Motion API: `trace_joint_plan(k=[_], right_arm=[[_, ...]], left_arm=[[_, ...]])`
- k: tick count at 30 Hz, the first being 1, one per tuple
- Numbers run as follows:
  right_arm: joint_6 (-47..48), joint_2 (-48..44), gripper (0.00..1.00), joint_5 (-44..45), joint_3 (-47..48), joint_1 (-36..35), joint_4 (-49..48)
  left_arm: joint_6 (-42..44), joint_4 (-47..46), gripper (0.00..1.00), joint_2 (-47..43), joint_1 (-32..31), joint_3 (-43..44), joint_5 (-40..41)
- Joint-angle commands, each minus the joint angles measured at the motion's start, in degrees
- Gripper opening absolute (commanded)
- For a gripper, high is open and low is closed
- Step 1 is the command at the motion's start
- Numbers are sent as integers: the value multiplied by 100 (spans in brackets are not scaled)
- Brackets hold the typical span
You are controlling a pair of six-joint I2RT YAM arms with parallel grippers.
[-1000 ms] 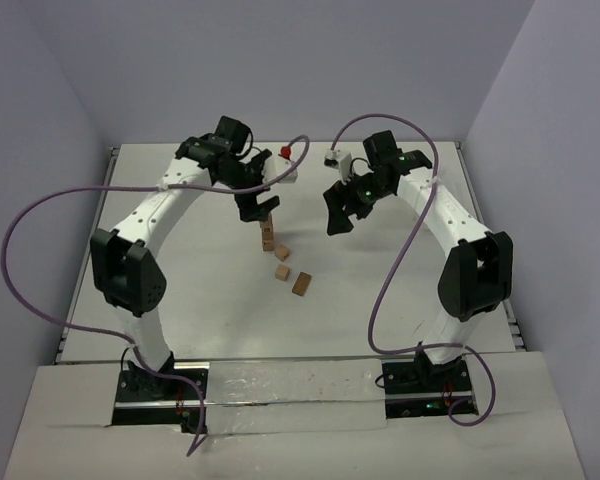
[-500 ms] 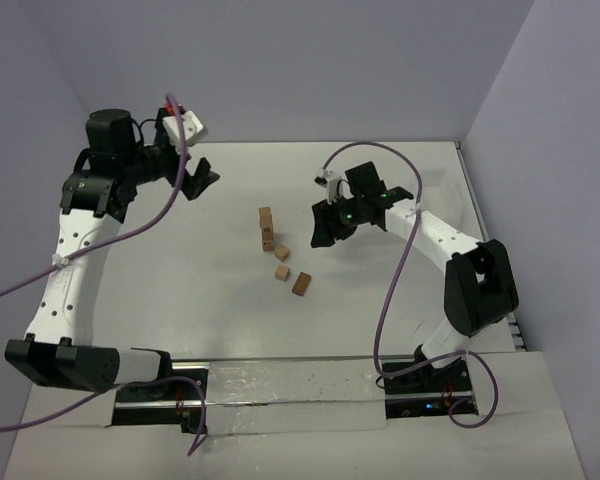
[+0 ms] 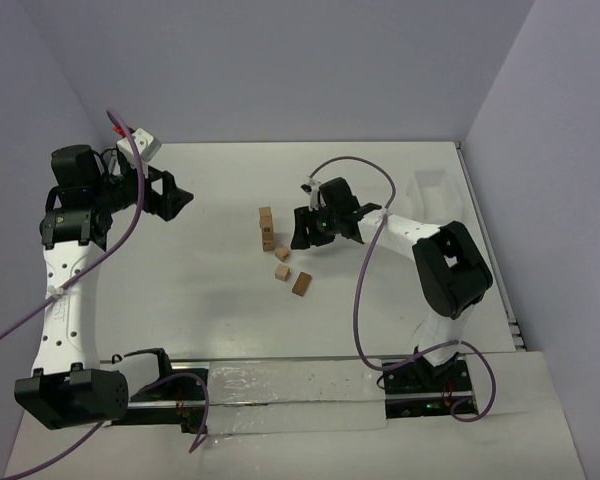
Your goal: Build the wood block tower
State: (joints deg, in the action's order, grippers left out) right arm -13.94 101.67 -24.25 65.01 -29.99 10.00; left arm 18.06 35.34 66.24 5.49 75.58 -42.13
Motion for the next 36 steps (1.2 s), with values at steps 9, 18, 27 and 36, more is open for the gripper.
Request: trace_joint_plan(k=[9, 18, 27, 36], right_arm=[[-46, -193, 78, 1076, -393, -588, -1271], [-27, -248, 80, 1610, -689, -829, -1771], [-53, -62, 81, 1674, -552, -968, -1878], [-77, 156, 80, 1737, -395, -1073, -1850]], left_arm=[[-118, -193, 99, -163, 224, -75, -416], [-81, -142, 99, -164, 283, 1, -501], [-42, -127, 99, -132, 311, 36, -538], [22, -82, 99, -102, 318, 77, -560]])
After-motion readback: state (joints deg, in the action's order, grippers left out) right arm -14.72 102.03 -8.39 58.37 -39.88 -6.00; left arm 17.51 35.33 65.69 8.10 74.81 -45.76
